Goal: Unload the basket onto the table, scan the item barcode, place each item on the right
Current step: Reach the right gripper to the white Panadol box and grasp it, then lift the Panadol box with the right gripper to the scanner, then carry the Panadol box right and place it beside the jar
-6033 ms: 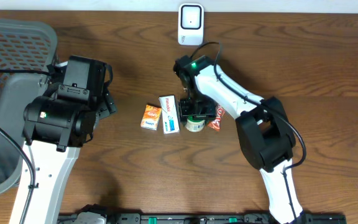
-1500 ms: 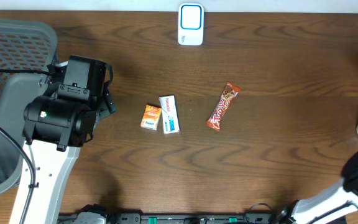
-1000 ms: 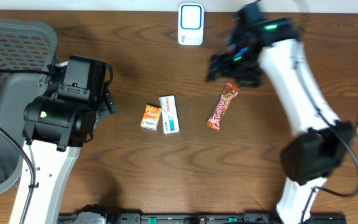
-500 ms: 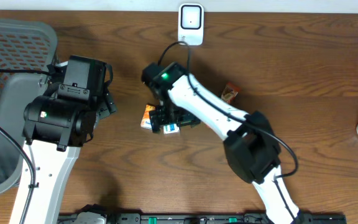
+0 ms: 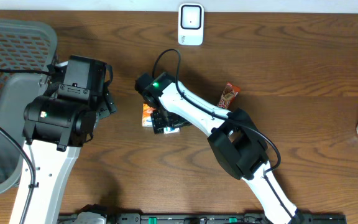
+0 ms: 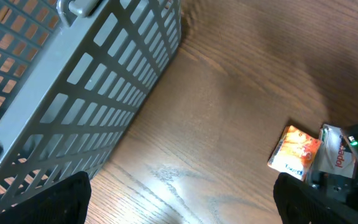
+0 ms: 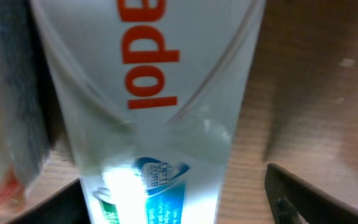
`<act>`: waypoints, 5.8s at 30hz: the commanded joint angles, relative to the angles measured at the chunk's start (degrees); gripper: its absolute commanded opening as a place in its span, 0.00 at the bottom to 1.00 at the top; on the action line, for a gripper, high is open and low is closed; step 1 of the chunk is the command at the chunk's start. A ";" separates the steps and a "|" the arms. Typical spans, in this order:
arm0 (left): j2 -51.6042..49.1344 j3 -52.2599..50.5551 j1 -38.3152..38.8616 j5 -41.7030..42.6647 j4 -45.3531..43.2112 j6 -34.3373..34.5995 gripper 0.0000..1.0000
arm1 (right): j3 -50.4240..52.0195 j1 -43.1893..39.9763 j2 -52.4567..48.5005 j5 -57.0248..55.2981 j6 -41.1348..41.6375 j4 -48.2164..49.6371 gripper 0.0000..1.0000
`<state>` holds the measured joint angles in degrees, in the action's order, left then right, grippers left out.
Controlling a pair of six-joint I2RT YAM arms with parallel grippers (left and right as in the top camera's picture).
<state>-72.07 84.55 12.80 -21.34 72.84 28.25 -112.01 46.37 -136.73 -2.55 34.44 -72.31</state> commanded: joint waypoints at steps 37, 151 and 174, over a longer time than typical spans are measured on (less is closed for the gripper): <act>-0.26 -0.02 -0.31 -0.76 0.02 -0.57 0.94 | -6.38 -6.86 -0.57 2.14 -27.85 3.43 0.97; -0.26 -0.02 -0.31 -0.76 0.02 -0.55 0.94 | -28.94 -18.86 -19.98 -31.19 -86.53 70.05 0.38; -0.26 -0.02 -0.31 -0.76 0.04 -0.57 0.94 | -28.87 -16.37 -21.31 -29.27 -98.60 73.11 0.41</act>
<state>-72.18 84.55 12.80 -21.34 72.86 28.23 -140.57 30.39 -160.81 -30.83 -63.72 2.46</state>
